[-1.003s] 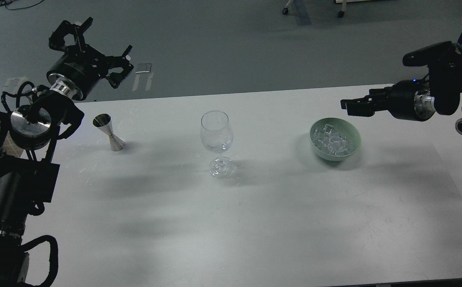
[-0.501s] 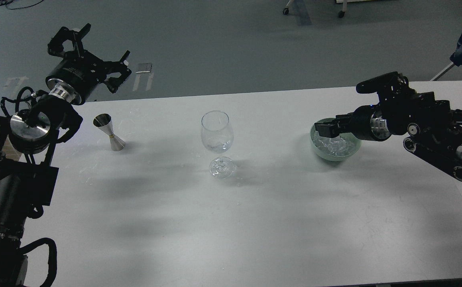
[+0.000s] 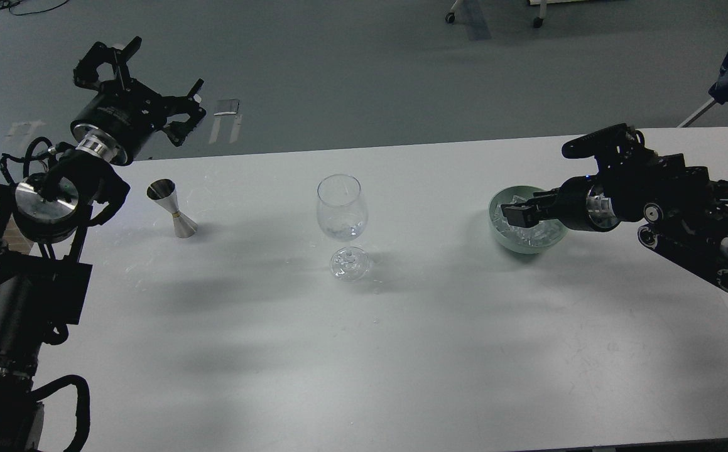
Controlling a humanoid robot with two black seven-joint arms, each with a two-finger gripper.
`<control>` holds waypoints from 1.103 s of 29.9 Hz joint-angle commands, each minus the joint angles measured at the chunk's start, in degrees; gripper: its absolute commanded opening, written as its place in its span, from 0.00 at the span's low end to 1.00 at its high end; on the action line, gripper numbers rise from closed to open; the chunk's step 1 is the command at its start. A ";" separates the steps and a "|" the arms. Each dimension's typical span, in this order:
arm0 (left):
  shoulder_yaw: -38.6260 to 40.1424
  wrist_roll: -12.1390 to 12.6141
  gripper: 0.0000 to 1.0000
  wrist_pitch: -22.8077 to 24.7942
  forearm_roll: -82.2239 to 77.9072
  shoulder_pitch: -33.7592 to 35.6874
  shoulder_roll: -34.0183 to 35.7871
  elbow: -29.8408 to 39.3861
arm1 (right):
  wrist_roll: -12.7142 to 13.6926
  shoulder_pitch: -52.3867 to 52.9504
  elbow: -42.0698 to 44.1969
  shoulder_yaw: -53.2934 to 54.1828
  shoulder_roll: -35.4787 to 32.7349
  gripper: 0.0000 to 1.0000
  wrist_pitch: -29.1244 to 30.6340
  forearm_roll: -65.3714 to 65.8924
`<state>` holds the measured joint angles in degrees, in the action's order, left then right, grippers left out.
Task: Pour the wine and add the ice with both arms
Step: 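Reach the right gripper into the green bowl of ice, then grasp ice cubes from the green bowl with the right gripper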
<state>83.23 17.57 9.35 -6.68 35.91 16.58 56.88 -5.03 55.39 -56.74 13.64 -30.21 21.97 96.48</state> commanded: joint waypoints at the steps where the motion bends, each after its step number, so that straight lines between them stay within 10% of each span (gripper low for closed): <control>1: 0.00 0.00 0.98 -0.03 0.00 0.04 -0.05 -0.02 | 0.46 -0.10 0.14 -0.28 -0.02 0.67 0.00 0.03; 33: 0.35 -0.08 0.98 0.05 0.17 -0.49 -0.14 -0.11 | 0.03 -0.10 0.14 -2.65 -1.43 0.49 -0.35 -0.15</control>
<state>83.59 17.49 9.32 -6.50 35.43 16.43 56.91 -4.93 55.29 -56.70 10.98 -31.63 21.80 96.33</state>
